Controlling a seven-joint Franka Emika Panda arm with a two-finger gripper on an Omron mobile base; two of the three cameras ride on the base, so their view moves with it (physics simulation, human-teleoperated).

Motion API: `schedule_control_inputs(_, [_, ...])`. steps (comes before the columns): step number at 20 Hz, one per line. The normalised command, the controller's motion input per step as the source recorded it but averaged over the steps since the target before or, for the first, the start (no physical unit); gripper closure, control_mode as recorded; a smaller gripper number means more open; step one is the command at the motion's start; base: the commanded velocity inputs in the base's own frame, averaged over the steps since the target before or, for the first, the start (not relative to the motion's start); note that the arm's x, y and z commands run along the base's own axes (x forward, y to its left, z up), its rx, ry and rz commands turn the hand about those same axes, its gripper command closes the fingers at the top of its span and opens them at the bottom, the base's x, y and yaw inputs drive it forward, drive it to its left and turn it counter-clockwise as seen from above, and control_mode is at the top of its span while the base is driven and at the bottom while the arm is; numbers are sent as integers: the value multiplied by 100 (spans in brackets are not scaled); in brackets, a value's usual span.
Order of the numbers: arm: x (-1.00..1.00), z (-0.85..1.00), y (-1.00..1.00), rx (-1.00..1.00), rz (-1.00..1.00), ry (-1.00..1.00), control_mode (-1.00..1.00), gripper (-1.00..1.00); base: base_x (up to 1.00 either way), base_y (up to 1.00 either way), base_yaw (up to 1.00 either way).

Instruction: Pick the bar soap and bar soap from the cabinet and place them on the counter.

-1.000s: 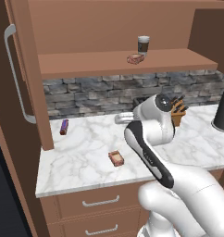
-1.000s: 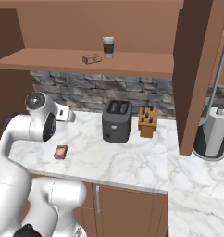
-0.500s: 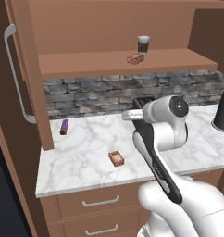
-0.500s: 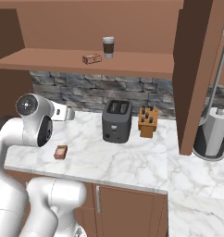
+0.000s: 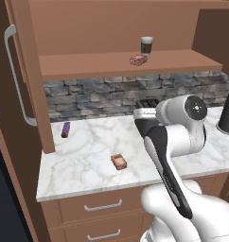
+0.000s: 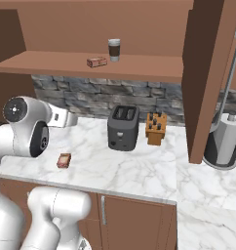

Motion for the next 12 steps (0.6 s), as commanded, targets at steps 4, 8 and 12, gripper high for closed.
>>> schedule_control_inputs(4, [-29,52,-14,0,-3,-2,-100,-100,0,0,0])
schedule_control_inputs(8, [-26,55,-12,0,0,-1,-100,-100,0,0,0])
schedule_control_inputs(12, [-13,47,-3,0,0,-1,-100,-100,0,0,0])
